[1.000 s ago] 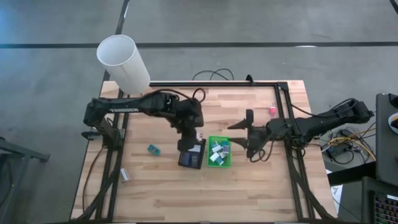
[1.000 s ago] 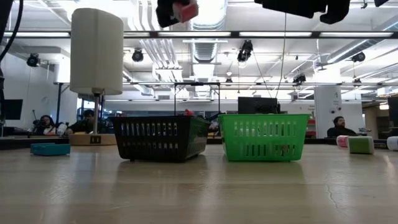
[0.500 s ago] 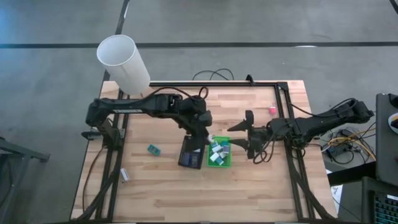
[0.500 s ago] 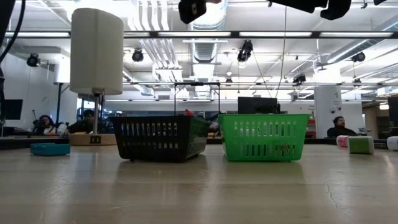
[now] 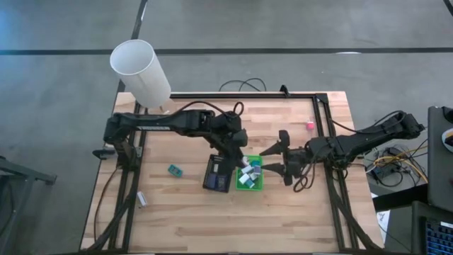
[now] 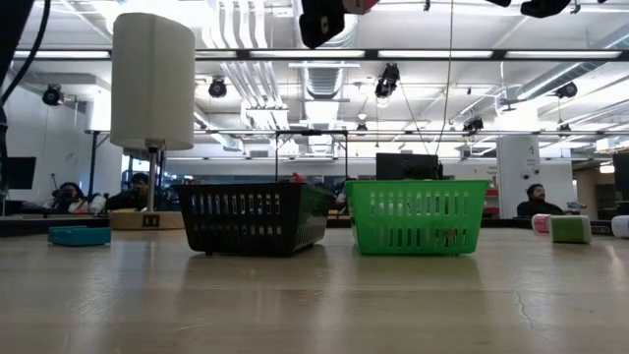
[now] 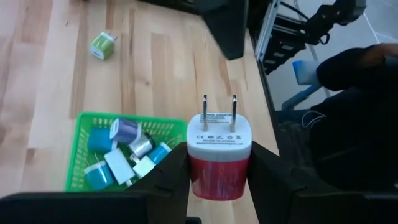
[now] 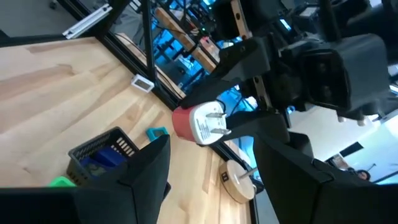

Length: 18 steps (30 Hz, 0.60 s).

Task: Pick & Place Office items
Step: Put the left pink charger adapter into the green basket

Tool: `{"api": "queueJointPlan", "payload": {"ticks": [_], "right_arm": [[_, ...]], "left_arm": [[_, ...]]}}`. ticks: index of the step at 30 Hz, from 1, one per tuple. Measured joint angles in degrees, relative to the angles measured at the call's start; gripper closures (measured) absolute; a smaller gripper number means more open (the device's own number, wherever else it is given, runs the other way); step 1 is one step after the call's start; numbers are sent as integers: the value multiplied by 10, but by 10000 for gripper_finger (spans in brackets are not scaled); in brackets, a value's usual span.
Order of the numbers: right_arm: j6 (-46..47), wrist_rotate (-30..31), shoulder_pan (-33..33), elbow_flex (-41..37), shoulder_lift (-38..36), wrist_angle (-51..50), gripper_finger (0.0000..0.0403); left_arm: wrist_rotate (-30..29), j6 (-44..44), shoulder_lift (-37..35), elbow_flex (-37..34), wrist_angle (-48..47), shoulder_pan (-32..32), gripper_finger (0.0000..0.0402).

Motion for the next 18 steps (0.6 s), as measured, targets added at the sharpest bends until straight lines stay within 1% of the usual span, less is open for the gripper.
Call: {"api": "queueJointPlan", "payload": {"ticks": [11,15,18], "right_arm": [[5,-5,2,0,0,6,175],[2,-9,2,0,18,16,175],[-11,-8,2,3,46,38,175]], "left_arm": [[10,1,6,1,17,8,275],[11,8,6,1,34,9,275],[11,8,6,1,37,11,275]]}}
